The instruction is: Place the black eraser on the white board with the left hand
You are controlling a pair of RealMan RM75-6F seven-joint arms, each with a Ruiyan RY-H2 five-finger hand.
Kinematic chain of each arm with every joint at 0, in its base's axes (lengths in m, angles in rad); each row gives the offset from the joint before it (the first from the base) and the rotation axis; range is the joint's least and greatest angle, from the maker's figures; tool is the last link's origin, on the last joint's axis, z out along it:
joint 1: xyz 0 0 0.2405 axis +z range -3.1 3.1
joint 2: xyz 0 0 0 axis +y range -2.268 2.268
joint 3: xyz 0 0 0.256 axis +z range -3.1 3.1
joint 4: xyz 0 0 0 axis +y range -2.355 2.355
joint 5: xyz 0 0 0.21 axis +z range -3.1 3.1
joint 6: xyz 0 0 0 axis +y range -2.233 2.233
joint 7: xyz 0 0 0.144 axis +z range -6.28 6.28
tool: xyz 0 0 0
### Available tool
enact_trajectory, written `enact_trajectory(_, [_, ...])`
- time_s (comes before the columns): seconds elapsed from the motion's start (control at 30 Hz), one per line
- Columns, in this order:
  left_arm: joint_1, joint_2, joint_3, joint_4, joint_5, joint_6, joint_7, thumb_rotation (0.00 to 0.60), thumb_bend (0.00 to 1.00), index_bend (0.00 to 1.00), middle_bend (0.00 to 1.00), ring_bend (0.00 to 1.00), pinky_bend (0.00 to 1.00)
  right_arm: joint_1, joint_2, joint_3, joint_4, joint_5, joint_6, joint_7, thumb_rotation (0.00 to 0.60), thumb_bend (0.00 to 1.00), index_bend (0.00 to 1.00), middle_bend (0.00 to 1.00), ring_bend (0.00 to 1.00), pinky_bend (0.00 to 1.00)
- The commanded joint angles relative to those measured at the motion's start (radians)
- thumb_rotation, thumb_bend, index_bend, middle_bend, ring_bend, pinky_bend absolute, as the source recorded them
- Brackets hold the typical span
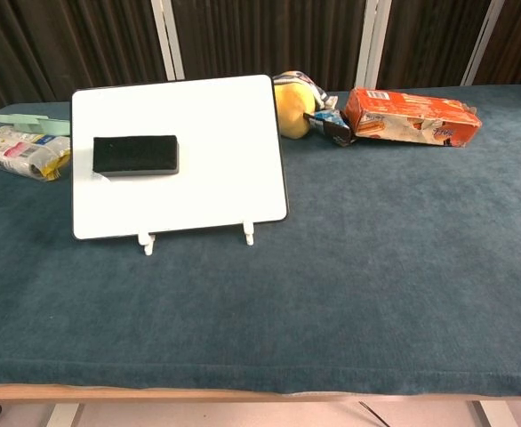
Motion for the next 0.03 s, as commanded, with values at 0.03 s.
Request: enact_trajectory(0.03, [0.029,0.014,0.004,0.018,0.029,-0.006,0.011,0.600,0.23,0.00,0.00,0.00,0.00,-0.001,0.000,0.000,0.001,0.004,-0.001,0.000,0.600,0.16,0.00,0.00,0.00,0.00])
